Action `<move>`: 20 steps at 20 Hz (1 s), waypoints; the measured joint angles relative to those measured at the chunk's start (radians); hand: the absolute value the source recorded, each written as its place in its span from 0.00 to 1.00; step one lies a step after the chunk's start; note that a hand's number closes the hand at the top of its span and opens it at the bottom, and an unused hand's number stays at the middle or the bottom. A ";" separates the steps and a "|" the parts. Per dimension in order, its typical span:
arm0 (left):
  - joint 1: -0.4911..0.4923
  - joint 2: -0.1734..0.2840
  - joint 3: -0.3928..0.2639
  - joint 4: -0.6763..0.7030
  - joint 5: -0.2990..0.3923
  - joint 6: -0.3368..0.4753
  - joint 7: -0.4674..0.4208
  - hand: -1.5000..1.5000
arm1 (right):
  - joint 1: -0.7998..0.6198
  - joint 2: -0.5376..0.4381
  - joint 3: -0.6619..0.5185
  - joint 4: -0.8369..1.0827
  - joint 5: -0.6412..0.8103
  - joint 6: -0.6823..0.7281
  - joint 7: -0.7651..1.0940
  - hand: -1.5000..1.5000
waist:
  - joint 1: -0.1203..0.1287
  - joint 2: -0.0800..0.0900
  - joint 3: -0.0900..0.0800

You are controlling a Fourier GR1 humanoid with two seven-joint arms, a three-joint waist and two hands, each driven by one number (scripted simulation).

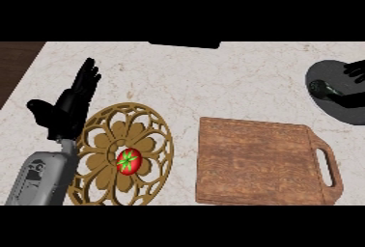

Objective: Pick the eggplant from the cutting board and place it in the pan

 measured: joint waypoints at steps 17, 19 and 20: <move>0.020 0.007 0.022 -0.009 -0.004 0.013 0.011 0.50 | 0.018 -0.058 -0.214 0.125 -0.213 0.267 -0.265 0.00 | -0.045 -0.017 -0.001; 0.024 0.009 0.028 -0.002 -0.002 0.012 0.007 0.50 | 0.033 -0.091 -0.235 0.137 -0.238 0.359 -0.287 0.00 | -0.054 -0.019 -0.001; 0.033 0.010 0.033 -0.001 0.001 0.009 0.003 0.50 | 0.049 -0.110 -0.244 0.141 -0.249 0.410 -0.304 0.00 | -0.060 -0.022 -0.002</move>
